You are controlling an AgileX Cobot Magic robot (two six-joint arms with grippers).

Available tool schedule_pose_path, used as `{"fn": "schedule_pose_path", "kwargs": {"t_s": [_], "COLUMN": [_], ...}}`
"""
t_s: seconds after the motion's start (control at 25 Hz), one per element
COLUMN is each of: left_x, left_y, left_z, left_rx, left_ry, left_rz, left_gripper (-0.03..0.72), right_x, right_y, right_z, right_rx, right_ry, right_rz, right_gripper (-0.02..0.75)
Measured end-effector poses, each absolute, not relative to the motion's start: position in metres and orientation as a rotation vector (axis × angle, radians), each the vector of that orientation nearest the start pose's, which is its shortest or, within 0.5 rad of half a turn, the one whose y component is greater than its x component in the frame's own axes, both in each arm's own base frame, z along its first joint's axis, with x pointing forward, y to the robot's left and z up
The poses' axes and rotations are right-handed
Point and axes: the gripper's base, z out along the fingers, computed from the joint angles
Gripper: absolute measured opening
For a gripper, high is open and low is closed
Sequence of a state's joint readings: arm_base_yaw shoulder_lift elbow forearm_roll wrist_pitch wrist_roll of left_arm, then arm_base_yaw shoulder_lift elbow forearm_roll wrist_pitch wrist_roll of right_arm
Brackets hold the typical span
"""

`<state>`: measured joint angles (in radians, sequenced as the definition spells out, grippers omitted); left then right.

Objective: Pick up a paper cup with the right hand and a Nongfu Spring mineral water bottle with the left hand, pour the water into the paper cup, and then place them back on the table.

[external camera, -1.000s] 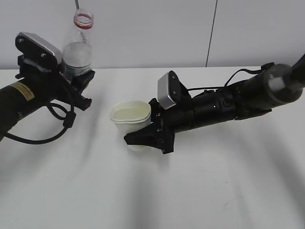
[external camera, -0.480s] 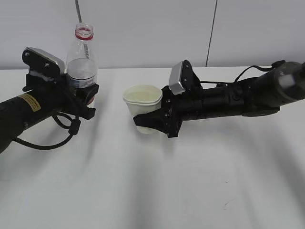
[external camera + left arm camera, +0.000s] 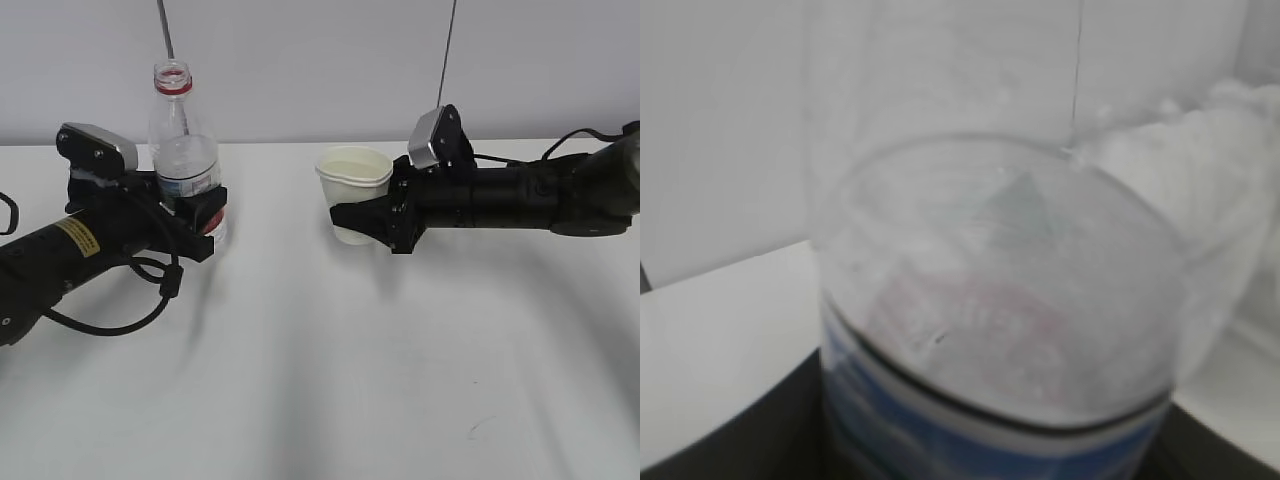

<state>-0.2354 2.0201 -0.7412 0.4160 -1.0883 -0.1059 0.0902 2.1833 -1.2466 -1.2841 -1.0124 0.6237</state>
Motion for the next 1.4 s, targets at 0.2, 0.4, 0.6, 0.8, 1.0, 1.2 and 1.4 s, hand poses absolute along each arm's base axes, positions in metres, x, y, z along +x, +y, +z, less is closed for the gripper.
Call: {"fn": "schedule_pose_path", "kwargs": {"t_s": [0.2,0.4,0.6,0.8,1.0,1.2,1.4], "left_x": [0.335,0.333,0.331,0.33,0.33,0.33,0.33], "left_y": [-0.118,-0.12,-0.122,-0.123,-0.123,-0.123,-0.123], "left_z": [0.117,0.11,0.098,0.096,0.096,0.095,0.092], "left_rx": [0.563,0.568,0.575,0.589,0.588,0.587,0.575], "left_ry": [1.65,1.671,1.703,1.71,1.71,1.708,1.696], "left_rz": [-0.479,-0.529,-0.559,-0.567,-0.567,-0.571,-0.585], "left_gripper": [0.401,0.401,0.401,0.401,0.401,0.4,0.4], "right_x": [0.42,0.423,0.429,0.434,0.438,0.44,0.442], "right_y": [0.102,0.098,0.095,0.091,0.088,0.086,0.084], "right_z": [0.136,0.137,0.138,0.132,0.105,0.093,0.094], "right_rx": [-1.002,-0.979,-0.918,-0.847,-0.762,-0.727,-0.724], "right_ry": [1.557,1.549,1.572,1.58,1.626,1.636,1.617], "right_rz": [0.668,0.63,0.574,0.546,0.551,0.525,0.484], "right_gripper": [0.461,0.461,0.461,0.461,0.461,0.461,0.461]}}
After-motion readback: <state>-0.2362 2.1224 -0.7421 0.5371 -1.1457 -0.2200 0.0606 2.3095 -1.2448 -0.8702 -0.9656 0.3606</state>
